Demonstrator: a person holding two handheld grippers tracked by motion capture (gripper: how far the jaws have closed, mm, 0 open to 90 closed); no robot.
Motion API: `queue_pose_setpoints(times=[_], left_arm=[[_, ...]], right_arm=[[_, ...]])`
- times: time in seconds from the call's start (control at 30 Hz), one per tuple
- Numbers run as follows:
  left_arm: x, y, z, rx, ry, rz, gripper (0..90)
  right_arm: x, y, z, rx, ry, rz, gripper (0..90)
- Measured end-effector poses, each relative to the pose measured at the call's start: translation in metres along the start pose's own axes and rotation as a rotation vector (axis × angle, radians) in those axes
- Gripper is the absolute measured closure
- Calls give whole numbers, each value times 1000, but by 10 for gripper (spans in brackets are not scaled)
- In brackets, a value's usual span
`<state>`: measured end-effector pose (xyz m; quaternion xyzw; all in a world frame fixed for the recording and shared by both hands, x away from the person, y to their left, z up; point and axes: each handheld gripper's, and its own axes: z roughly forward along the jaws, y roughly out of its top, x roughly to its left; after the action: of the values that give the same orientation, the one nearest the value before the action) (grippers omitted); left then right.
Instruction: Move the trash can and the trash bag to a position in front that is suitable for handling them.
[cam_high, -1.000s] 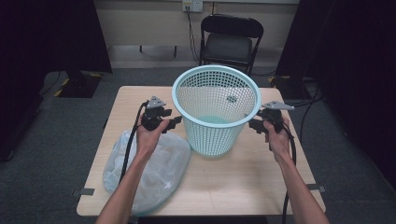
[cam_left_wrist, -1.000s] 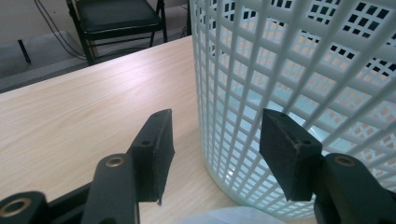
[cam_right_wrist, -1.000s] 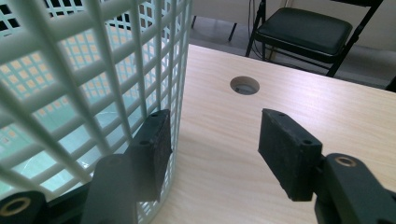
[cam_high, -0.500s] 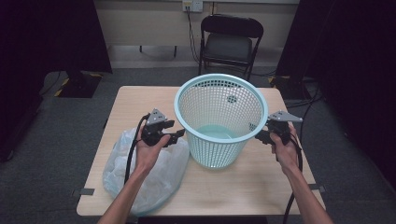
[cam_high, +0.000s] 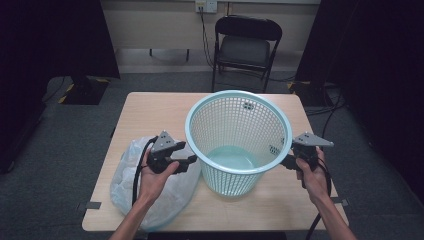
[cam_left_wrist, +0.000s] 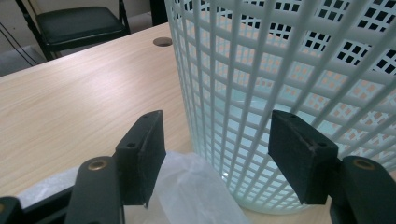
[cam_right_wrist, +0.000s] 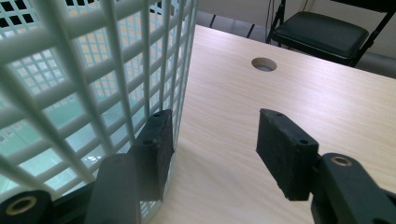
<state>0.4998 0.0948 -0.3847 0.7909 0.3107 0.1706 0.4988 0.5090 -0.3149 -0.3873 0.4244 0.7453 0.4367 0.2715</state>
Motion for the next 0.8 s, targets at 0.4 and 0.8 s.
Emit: queue_pose_setpoints(times=[0.4,0.8], left_arm=[[-17,-8,-20,21,-55,14,315],[-2,-26,-40,36,-39,-37,231]], right_arm=[[9,-16,-21,-26,42,17,438],[-1,-37,-18,14,48,14,119]])
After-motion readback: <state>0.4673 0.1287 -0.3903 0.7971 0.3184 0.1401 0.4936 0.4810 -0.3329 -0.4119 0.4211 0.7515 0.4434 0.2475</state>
